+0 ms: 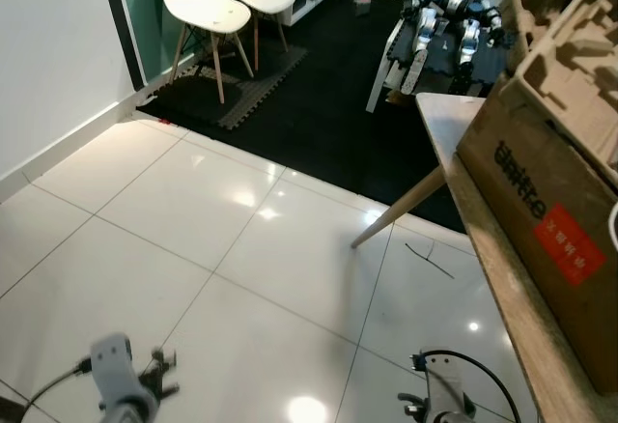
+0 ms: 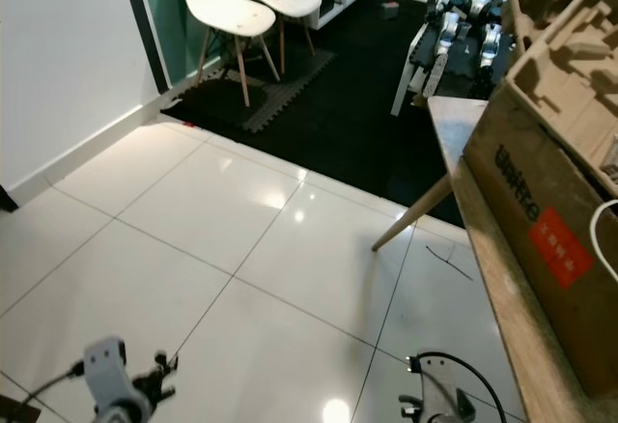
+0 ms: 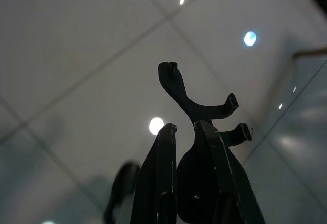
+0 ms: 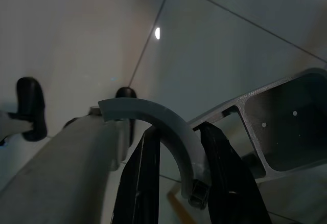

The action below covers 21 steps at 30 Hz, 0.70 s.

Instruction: Picking trash to rubbish bin

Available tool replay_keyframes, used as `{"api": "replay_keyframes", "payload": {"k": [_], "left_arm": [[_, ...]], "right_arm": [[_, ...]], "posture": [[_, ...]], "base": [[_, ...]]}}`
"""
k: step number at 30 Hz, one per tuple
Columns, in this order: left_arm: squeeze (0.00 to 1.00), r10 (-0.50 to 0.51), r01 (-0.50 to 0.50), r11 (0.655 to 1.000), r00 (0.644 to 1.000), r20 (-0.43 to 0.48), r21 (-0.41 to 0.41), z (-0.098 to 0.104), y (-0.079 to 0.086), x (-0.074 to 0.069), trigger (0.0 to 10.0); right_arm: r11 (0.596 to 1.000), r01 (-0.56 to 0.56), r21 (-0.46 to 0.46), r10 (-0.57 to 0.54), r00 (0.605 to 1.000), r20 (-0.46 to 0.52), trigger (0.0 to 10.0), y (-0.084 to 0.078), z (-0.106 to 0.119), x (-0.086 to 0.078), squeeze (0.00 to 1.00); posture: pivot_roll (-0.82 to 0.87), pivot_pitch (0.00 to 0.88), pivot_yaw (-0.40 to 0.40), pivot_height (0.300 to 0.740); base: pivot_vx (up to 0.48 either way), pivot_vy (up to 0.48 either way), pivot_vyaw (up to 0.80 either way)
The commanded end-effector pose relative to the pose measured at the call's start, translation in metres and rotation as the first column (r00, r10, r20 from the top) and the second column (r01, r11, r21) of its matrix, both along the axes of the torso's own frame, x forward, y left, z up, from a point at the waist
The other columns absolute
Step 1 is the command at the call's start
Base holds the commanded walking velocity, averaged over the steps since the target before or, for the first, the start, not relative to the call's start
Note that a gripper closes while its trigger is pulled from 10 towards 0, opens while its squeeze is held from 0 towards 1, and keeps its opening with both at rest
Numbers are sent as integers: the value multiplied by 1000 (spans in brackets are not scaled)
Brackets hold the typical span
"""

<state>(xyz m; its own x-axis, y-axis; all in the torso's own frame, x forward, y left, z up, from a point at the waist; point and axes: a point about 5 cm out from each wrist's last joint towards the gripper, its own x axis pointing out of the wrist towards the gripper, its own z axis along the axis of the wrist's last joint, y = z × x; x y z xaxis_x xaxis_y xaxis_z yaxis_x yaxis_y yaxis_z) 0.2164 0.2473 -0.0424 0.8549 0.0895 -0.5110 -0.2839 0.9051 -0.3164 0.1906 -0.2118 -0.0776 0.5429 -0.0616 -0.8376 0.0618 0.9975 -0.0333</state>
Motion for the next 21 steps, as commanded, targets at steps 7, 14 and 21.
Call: {"api": "replay_keyframes", "payload": {"k": [7, 14, 21], "left_arm": [[0, -70, 62, 997, 976, 208, 48, 38, 14, 36, 10000], [0, -166, 140, 986, 894, 415, 92, 81, 5, 74, 10000], [0, -255, 256, 962, 706, 661, 98, 141, -10, 105, 10000]], "right_arm": [[999, -30, 33, 30, 999, -18, 10000, 5, -3, -4, 0], [978, -115, 174, 101, 991, 89, 10000, 27, 9, 20, 0], [930, -262, 259, 228, 961, 154, 10000, 50, 16, 32, 0]], "posture": [[188, 115, -68, 740], [182, 114, -67, 740], [182, 114, -67, 740]], "base": [[0, 0, -788], [0, 0, -788], [0, 0, -788]]}}
